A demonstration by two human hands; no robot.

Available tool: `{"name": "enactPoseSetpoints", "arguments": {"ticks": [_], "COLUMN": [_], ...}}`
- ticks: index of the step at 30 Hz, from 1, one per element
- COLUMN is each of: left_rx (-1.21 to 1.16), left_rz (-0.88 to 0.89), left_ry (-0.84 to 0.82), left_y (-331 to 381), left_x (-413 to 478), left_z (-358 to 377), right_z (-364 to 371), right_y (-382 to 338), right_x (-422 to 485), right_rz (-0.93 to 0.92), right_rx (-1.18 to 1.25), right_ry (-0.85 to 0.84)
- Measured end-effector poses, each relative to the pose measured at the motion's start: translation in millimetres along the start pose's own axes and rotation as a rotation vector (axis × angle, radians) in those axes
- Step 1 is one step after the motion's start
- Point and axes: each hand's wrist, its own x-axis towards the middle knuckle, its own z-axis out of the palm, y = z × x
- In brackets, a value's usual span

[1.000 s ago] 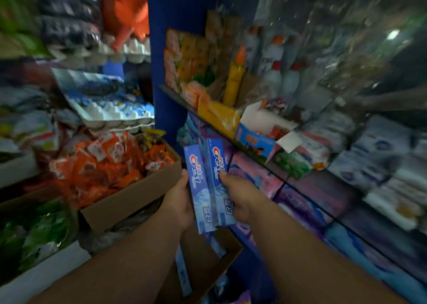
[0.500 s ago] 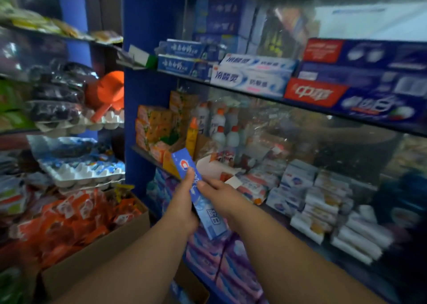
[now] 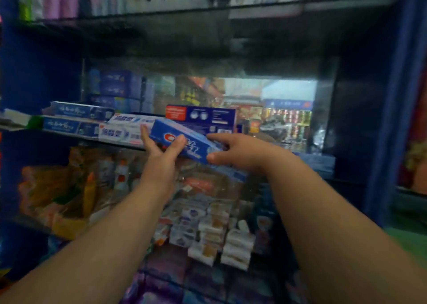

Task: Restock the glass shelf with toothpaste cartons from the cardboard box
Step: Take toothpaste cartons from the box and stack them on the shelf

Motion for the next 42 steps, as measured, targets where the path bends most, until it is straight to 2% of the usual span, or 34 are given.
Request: {"name": "enactPoseSetpoints", "arguments": {"ticks": [4, 10, 15, 17, 20, 27, 35, 37, 40, 42], "left_rx": [0.298, 0.736, 1.177, 1.335, 1.447, 1.501, 1.368, 1.286, 1.125, 0.980], "left_rz": [0.081, 0.087, 0.150, 0.115, 0.066, 0.028, 0.172, 0.214, 0.282, 0.240], "left_ry": [-0.099, -0.235, -0.347, -0.392, -0.444, -0.428, -0.377, -0.359, -0.264, -0.180], "left_y": [-16.6, -42.7, -44.9, -47.3, -52.8, -62.6, -66.0, -61.0, -52.4, -48.0], "left_x": [-12.3, -25.0, -19.9, -12.3, -4.2, 0.2, -6.5, -11.6, -19.8, -25.0], "left_z": [47.2, 93.5, 126.6, 134.3, 142.0, 145.4, 127.8, 115.4, 84.1, 55.7], "right_z": [-47.1, -90.4, -99.9, -95.1, -79.8, -57.3, -28.1, -15.3, 13.5, 39.0], "right_y": [45.8, 94.9, 117.9, 126.9, 139.4, 140.2, 104.3, 94.8, 74.6, 59.2], "right_x": [-26.8, -51.1, -52.4, -48.2, -38.2, -24.1, -13.0, -10.9, -9.7, -6.5], "right_rz": [0.077, 0.218, 0.279, 0.315, 0.365, 0.367, 0.313, 0.222, 0.047, -0.028], "right_rx": [-0.076, -0.284, -0.411, -0.432, -0.438, -0.379, -0.440, -0.423, -0.263, -0.173], "right_ry": [0.054, 0.023, -0.030, -0.079, -0.113, -0.028, 0.220, 0.325, 0.434, 0.491]}}
